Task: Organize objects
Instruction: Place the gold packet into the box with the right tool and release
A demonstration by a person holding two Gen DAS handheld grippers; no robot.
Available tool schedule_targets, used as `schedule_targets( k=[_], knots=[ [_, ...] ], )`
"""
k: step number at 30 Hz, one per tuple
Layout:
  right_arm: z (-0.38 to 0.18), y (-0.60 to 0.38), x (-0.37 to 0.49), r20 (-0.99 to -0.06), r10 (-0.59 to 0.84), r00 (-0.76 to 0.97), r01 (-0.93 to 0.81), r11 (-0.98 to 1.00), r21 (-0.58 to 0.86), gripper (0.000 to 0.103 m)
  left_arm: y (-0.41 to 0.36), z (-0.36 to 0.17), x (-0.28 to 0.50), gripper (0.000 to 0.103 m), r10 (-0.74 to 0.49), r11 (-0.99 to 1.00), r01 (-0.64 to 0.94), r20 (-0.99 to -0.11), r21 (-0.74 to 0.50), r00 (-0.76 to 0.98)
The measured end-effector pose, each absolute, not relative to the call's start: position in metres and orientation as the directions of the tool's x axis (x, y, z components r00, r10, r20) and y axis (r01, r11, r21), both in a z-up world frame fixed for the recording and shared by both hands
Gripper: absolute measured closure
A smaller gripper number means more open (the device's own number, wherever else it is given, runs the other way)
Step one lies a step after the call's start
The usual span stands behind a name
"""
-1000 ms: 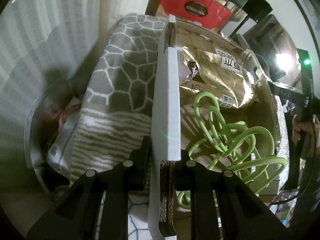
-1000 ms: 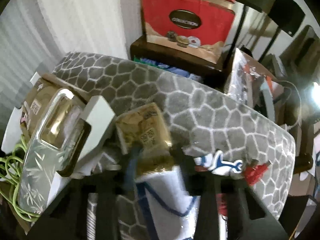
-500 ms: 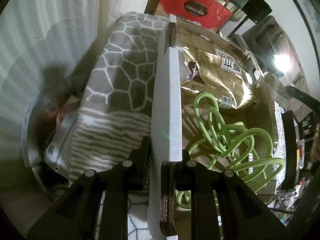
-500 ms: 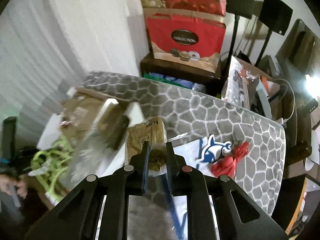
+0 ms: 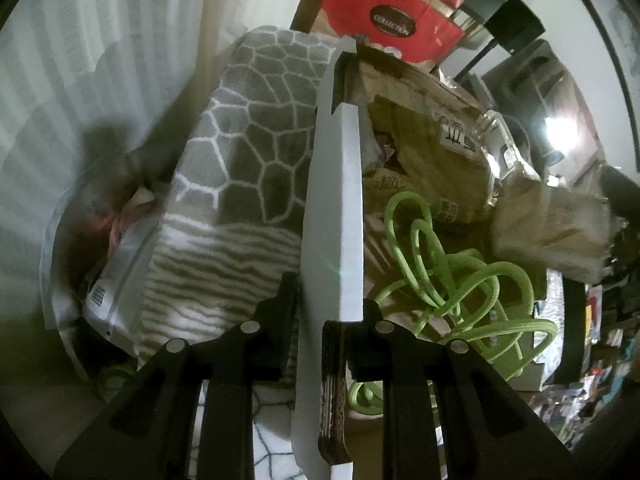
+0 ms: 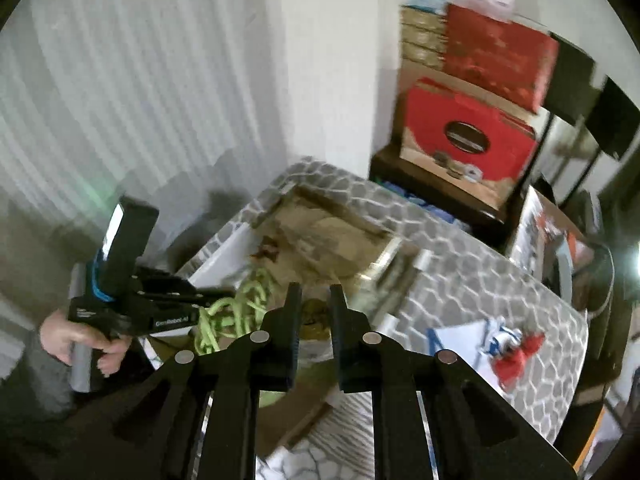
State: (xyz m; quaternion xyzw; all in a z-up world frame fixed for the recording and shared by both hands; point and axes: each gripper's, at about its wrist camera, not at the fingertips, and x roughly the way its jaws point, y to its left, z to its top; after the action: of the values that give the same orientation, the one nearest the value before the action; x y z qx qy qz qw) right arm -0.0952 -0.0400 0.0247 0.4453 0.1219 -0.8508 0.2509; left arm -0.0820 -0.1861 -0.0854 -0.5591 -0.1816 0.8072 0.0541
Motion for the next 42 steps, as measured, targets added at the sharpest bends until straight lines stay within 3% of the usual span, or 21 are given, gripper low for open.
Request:
schedule_targets(
  k=[3, 9, 11, 16, 19, 26, 36, 39, 42],
  knots=[
    [-0.003, -0.065, -0.101, -0.837, -0.240, -0.491, 0.551, -0.830, -0.085, 0.091, -0.185, -0.084, -0.082, 0.084, 0.280, -0.934, 0.108, -0.887, -0.340, -0.367],
    [-0.027, -0.068, -0.108, -0.870, -0.260, -0.419, 0.559, -0.829, -0.022, 0.085, -0.186, -0.084, -0.081, 0.080, 0.274, -0.936, 0.110, -0.888, -0.335, -0.370],
    [-0.027, -0.067, -0.107, -0.885, -0.306, -0.351, 0.563, -0.824, 0.061, 0.069, -0.186, -0.084, -0.081, 0.079, 0.281, -0.933, 0.112, -0.886, -0.342, -0.369],
    [-0.026, -0.071, -0.102, -0.899, -0.366, -0.242, 0.571, -0.802, 0.173, 0.066, -0.188, -0.084, -0.082, 0.079, 0.282, -0.932, 0.115, -0.885, -0.345, -0.370],
    [-0.021, -0.070, -0.097, -0.906, -0.349, -0.238, 0.561, -0.811, 0.165, 0.055, -0.189, -0.084, -0.081, 0.077, 0.278, -0.933, 0.116, -0.886, -0.341, -0.370],
    [0.013, -0.031, -0.092, -0.863, -0.392, -0.318, 0.510, -0.838, 0.193, 0.040, -0.191, -0.085, -0.081, 0.072, 0.273, -0.933, 0.123, -0.887, -0.338, -0.372],
    [0.033, 0.005, -0.098, -0.832, -0.371, -0.412, 0.432, -0.884, 0.180, 0.040, -0.189, -0.085, -0.083, 0.072, 0.267, -0.934, 0.129, -0.889, -0.334, -0.371],
    [0.027, -0.016, -0.097, -0.831, -0.381, -0.405, 0.469, -0.867, 0.170, 0.047, -0.188, -0.085, -0.084, 0.072, 0.264, -0.936, 0.127, -0.892, -0.329, -0.367],
    [0.011, -0.041, -0.098, -0.836, -0.394, -0.382, 0.507, -0.846, 0.167, 0.061, -0.186, -0.086, -0.085, 0.072, 0.263, -0.937, 0.125, -0.893, -0.327, -0.365]
  ],
)
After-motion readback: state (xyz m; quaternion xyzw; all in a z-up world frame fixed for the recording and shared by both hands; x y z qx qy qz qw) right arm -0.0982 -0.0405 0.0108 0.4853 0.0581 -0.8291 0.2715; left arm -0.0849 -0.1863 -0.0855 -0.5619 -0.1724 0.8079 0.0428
